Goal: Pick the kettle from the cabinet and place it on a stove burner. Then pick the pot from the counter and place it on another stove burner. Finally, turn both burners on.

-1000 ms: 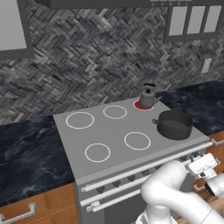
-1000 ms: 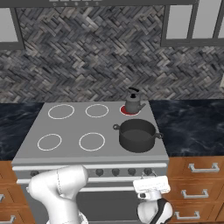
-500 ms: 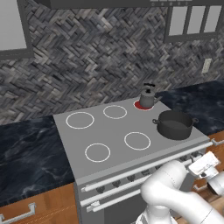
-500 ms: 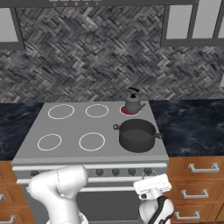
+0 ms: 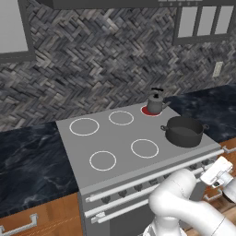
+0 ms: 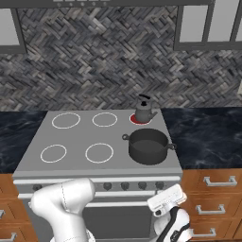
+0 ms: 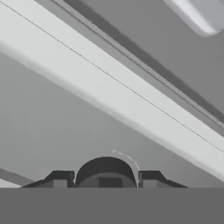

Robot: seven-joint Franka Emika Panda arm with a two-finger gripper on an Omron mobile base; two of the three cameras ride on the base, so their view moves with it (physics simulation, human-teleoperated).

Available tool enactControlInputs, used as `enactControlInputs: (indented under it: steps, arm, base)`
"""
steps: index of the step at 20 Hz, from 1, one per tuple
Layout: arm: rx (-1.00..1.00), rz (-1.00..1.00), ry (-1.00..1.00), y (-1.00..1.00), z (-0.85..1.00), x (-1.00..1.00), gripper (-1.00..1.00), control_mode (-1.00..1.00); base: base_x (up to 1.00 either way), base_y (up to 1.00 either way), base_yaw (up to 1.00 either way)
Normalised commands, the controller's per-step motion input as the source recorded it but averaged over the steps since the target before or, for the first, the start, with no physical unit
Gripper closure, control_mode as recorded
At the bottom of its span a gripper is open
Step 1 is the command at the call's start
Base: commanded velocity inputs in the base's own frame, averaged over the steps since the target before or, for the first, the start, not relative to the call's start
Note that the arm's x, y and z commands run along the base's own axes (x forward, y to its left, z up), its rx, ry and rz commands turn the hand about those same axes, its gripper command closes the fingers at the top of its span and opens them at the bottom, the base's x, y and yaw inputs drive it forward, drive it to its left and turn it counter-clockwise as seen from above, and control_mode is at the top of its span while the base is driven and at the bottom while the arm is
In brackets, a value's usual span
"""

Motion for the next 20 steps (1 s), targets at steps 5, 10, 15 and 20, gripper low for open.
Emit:
enactControlInputs:
  steps: [5,10,15,20]
  arm:
    - [-0.24,0.04,0.00,0.00,0.02,-0.05,1.00,-1.00]
    - [-0.07,0.00,0.01,0.06,0.00,-0.01,1.00,-1.00]
    - [0.00,0.00,0.01,0.00,0.00,0.00,1.00,-1.00]
    - [-0.01,0.00,-0.10,0.00,0.00,0.00,1.00,-1.00]
  base:
    - [0.00,0.00,0.00]
    - [0.00,0.00,0.00]
    - [0.00,0.00,0.00]
    - [0.00,0.00,0.00]
